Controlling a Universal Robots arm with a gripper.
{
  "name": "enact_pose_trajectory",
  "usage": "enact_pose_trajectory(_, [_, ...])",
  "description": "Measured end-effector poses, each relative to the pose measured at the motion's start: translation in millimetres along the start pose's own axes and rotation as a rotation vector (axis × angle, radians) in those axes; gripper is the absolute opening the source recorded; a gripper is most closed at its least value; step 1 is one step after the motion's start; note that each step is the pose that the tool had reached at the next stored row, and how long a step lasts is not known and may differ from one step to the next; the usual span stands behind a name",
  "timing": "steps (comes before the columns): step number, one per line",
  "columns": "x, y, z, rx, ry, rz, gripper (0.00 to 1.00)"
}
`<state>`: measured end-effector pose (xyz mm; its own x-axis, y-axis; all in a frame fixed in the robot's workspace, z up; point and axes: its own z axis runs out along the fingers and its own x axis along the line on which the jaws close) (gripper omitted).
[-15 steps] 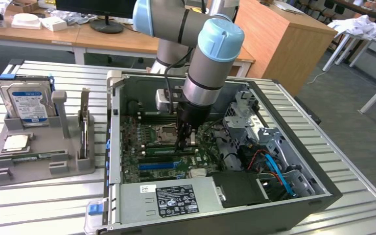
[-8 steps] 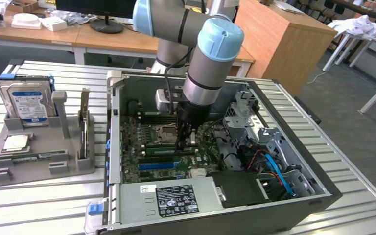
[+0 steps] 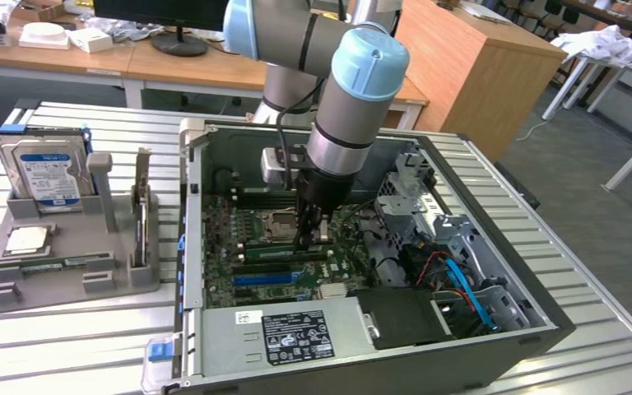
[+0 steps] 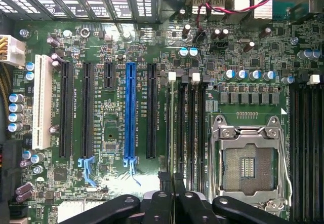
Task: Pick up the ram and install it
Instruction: 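Insert the ram into the slot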
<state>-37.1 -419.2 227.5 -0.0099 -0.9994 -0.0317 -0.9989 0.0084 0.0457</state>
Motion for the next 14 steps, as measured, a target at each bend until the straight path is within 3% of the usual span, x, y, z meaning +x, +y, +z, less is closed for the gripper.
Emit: enact_pose_trajectory(14, [0.0,0.0,-0.1,-0.0003,-0.0010,-0.005,0.12])
